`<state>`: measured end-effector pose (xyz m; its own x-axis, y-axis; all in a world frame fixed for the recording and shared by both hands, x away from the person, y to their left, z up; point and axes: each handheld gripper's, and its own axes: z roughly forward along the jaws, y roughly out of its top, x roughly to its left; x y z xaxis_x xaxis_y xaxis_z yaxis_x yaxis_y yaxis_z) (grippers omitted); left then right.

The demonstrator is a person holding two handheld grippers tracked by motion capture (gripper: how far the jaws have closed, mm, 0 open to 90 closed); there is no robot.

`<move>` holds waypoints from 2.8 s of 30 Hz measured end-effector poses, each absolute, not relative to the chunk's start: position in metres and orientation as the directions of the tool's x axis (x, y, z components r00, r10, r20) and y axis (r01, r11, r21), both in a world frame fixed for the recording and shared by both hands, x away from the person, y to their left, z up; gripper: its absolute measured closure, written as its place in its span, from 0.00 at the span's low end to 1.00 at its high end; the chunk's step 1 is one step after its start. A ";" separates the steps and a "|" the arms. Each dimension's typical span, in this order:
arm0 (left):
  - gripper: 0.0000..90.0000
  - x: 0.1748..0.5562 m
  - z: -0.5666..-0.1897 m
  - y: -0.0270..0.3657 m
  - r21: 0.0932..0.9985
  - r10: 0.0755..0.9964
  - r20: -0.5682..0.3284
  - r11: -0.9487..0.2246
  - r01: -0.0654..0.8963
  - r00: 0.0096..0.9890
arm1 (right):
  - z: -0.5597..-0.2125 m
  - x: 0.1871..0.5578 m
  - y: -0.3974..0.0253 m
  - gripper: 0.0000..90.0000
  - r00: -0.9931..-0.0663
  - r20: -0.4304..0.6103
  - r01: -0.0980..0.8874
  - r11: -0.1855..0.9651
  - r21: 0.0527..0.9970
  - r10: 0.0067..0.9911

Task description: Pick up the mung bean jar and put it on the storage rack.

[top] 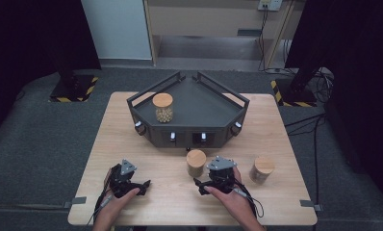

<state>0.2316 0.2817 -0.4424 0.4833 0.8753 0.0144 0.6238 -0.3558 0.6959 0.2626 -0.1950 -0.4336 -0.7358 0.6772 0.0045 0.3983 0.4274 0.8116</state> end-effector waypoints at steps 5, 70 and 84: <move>0.00 0.232 -0.442 0.282 0.696 0.876 0.015 -0.356 0.624 0.483 | -0.436 0.266 -0.194 0.03 -0.728 0.008 0.400 0.416 0.817 0.685; 0.00 0.230 -0.442 0.280 0.696 0.879 0.016 -0.351 0.626 0.476 | -0.466 0.264 -0.167 0.28 -0.663 0.035 0.336 0.256 0.907 0.747; 0.00 0.230 -0.442 0.280 0.696 0.879 0.016 -0.351 0.626 0.476 | -0.449 0.248 -0.177 0.28 -0.696 -0.002 0.283 0.277 0.918 0.718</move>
<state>0.2305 0.2803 -0.4425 0.4761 0.8793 0.0159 0.6259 -0.3515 0.6962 0.2482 -0.1772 -0.4491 -0.6958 0.7182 -0.0021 0.2834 0.2772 0.9181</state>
